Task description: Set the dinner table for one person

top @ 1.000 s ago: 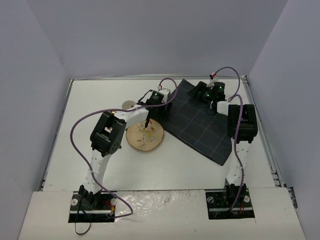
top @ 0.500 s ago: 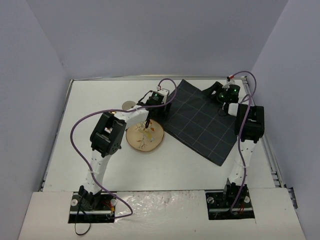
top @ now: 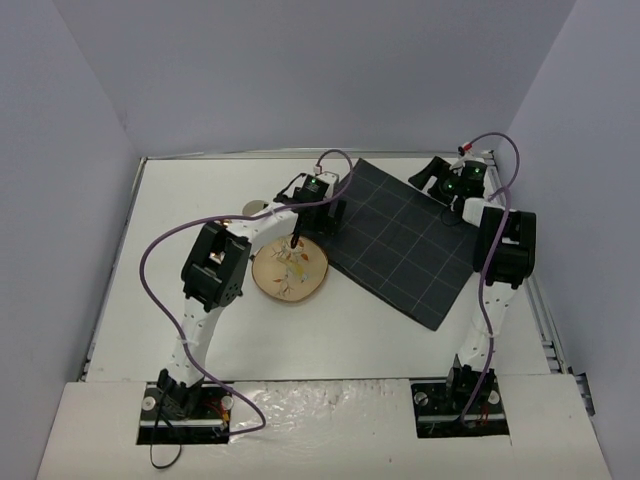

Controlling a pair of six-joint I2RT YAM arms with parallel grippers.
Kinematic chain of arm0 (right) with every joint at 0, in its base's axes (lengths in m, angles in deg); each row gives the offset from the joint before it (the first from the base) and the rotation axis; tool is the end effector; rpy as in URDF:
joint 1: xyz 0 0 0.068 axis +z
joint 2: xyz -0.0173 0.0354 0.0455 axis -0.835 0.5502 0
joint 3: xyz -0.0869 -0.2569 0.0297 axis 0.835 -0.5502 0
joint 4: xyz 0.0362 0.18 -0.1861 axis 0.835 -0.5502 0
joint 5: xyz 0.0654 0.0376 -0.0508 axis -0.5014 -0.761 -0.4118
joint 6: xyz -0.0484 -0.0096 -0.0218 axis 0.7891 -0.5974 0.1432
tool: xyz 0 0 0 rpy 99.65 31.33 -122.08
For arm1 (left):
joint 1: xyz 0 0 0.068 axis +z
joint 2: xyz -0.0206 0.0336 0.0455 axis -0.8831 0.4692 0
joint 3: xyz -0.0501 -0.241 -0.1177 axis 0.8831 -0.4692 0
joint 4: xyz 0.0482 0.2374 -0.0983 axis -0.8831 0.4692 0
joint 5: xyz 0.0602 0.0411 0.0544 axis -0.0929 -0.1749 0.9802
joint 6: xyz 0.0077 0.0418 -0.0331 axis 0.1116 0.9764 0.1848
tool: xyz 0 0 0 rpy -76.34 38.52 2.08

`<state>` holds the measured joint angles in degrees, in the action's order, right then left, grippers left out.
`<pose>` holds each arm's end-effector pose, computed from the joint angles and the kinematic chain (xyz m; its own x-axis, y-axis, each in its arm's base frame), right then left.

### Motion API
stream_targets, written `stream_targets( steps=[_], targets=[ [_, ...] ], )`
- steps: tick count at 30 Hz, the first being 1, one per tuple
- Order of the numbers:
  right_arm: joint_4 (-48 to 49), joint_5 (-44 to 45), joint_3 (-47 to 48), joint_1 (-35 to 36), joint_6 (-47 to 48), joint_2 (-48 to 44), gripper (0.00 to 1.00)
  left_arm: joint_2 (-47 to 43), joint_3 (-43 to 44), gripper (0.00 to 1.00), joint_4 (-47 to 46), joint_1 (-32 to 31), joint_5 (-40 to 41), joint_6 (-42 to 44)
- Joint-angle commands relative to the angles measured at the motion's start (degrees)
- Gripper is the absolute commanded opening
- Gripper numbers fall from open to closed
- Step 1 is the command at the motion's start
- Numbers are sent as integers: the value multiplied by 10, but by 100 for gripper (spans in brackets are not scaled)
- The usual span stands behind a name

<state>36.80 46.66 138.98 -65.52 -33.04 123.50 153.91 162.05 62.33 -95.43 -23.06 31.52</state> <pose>0.5010 -0.0582 0.1579 -0.3868 0.4263 -0.8177 -0.2719 0.7946 0.5429 0.4208 -0.2789 0.1844 -0.6955 0.1489 -0.7029 0.4054 0.8890 -0.2128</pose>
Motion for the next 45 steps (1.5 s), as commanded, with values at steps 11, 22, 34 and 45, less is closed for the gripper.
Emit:
stream_targets(
  steps=[11, 22, 34, 45],
  targets=[
    [-110, 183, -150, 89, 42, -418, 100, -162, 86, 97, -5, 4, 3, 16],
    [-206, 142, -336, 211, -45, -609, 100, -437, -92, 97, 69, 18, 183, -1],
    [-102, 188, -434, 417, -191, -538, 92, -646, -340, 97, 103, 66, 211, -12],
    [14, 204, -431, 469, -276, -359, 82, -714, -418, 97, 85, 154, 204, -11]
  ],
)
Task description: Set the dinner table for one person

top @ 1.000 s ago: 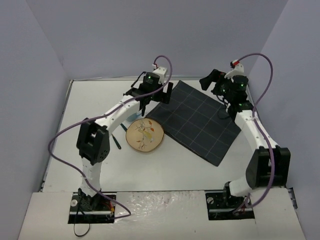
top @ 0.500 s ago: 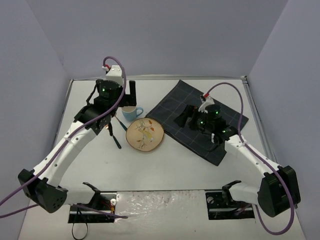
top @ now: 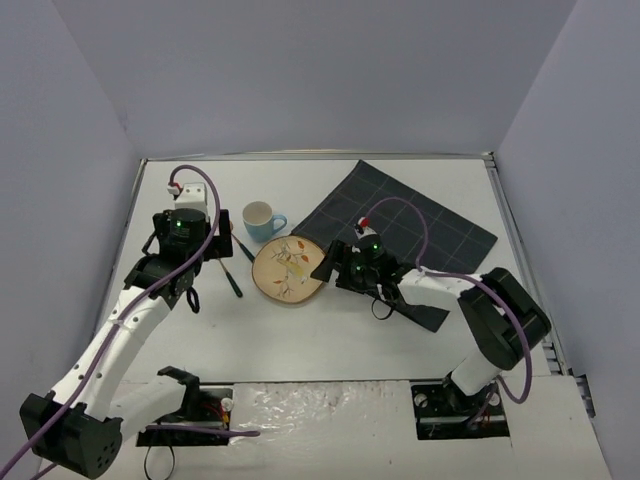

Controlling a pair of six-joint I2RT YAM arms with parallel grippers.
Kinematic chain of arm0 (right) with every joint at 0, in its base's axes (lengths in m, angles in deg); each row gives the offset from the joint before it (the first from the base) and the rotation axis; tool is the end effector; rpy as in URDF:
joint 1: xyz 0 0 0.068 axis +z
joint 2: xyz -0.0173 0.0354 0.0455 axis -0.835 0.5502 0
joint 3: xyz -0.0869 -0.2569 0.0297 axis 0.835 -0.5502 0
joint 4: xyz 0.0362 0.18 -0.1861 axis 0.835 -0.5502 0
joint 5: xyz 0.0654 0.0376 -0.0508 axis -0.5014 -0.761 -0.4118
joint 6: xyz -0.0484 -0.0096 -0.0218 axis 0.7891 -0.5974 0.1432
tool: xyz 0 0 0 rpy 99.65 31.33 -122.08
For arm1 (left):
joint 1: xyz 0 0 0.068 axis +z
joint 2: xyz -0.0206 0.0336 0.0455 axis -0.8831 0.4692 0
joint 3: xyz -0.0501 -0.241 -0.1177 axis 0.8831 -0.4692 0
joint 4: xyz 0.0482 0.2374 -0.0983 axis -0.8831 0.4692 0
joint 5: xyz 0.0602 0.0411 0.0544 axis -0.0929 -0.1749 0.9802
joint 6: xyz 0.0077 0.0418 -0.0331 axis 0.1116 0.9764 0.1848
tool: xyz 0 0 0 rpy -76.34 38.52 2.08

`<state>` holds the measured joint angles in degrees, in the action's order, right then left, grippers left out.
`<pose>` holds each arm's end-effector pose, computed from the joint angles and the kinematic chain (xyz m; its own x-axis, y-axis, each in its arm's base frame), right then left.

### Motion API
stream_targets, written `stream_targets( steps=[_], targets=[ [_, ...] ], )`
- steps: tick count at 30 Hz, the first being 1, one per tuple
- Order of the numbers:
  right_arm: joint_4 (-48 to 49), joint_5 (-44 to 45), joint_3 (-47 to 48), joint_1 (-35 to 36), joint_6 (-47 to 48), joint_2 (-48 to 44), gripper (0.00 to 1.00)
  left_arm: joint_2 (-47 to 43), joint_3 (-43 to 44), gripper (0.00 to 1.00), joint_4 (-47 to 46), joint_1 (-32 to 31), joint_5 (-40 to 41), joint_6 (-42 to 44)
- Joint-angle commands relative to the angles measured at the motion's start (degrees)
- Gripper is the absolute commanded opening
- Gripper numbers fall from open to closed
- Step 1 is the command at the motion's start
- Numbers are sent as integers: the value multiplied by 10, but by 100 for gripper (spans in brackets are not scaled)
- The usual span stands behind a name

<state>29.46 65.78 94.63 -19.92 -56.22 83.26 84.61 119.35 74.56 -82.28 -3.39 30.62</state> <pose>0.2515 0.1991 0.1830 -0.8006 0.3133 -0.5108 -0.2475 0.6035 0.7580 0.2125 -0.0668 0.3381 -0.4509 -0.1119 -0.8855 -0.0460 0.9937 -0.1021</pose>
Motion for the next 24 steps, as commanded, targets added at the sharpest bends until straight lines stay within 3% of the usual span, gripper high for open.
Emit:
stream_targets(
  steps=[1, 12, 24],
  targets=[
    [93, 11, 17, 14, -45, 54, 80, -21, 10, 97, -37, 25, 7, -1],
    [135, 6, 18, 14, -114, 125, 62, -27, 7, 97, -32, 29, 20, 5],
    [129, 31, 0, 15, -149, 140, 32, -34, 3, 97, -35, 29, 18, 5]
  ],
)
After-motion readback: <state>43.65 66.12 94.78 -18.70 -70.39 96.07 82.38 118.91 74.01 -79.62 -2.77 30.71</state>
